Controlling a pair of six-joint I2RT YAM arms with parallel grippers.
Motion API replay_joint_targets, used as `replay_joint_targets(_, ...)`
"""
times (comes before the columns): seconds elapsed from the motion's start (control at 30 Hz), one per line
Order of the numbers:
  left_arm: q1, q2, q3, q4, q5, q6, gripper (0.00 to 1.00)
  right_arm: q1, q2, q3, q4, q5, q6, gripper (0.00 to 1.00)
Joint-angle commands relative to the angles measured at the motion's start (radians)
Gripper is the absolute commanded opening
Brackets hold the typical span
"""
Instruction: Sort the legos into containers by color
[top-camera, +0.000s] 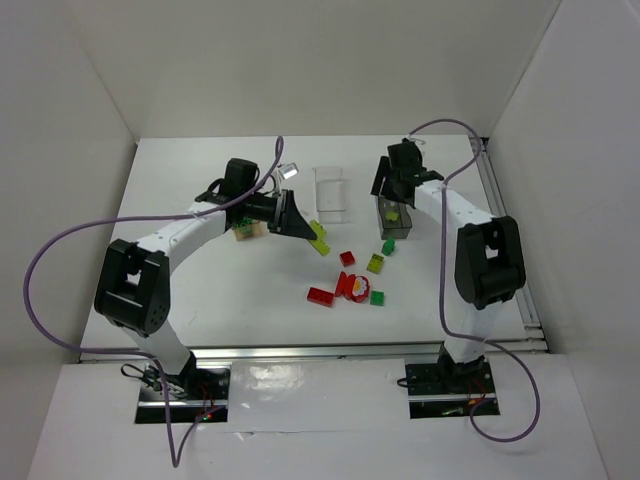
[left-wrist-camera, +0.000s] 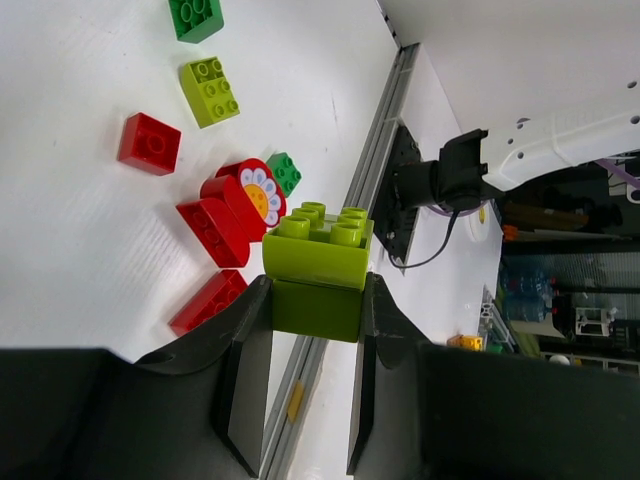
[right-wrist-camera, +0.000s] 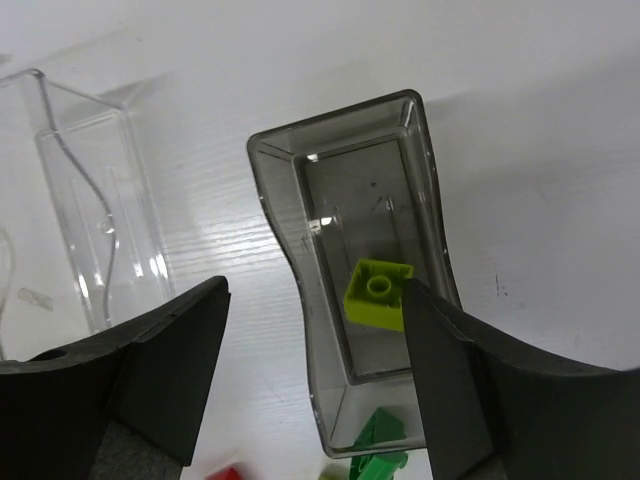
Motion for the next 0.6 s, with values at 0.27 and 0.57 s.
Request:
replay_joint_targets(0.27, -0.001, 0.016, 0.045, -0.024, 0.120, 0.074, 0.00, -0.016, -0.402, -0.284, 0.272, -0.772, -0.018, 0.76)
replay_joint_targets(0.57, -0.001, 0.034, 0.064, -0.024, 0.159, 0.083, 0.00, 0.050, -0.355, -0.304, 0.340, -1.222, -0.050, 0.74)
